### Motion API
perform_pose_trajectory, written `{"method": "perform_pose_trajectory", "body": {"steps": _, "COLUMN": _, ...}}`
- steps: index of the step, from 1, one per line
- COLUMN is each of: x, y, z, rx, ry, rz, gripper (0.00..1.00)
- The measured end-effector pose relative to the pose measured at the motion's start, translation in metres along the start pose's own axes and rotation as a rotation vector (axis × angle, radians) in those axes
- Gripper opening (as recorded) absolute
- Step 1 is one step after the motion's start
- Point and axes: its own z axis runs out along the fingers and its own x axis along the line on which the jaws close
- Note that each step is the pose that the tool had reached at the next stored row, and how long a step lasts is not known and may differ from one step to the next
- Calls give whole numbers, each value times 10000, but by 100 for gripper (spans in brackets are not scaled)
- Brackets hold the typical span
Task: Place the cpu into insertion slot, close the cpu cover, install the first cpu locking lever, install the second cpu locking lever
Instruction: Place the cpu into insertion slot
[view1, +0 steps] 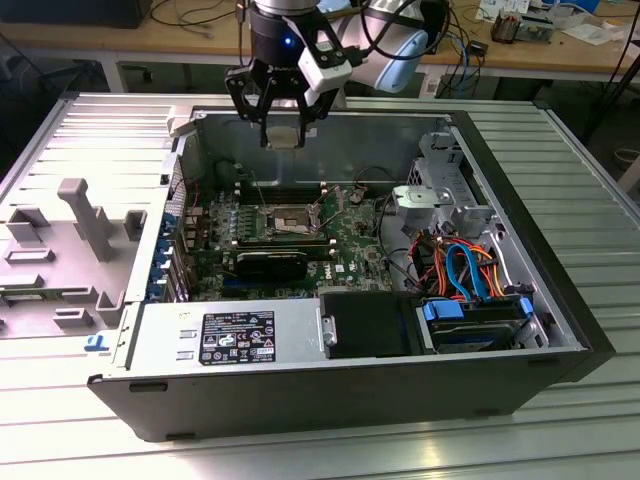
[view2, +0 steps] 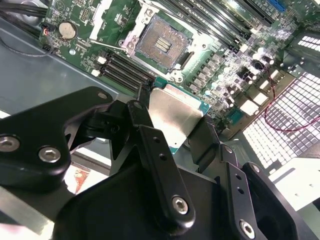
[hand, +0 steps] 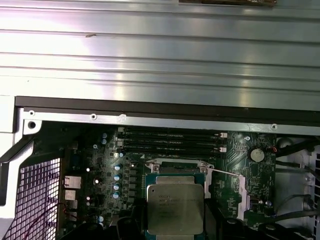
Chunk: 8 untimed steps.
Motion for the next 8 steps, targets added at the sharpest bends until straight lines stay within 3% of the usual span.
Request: {"method": "perform_pose_trajectory", "body": {"steps": 8, "x": 27, "y": -2, "z": 14, "rx": 1, "ry": 0, "rz": -1, "gripper": 55}}
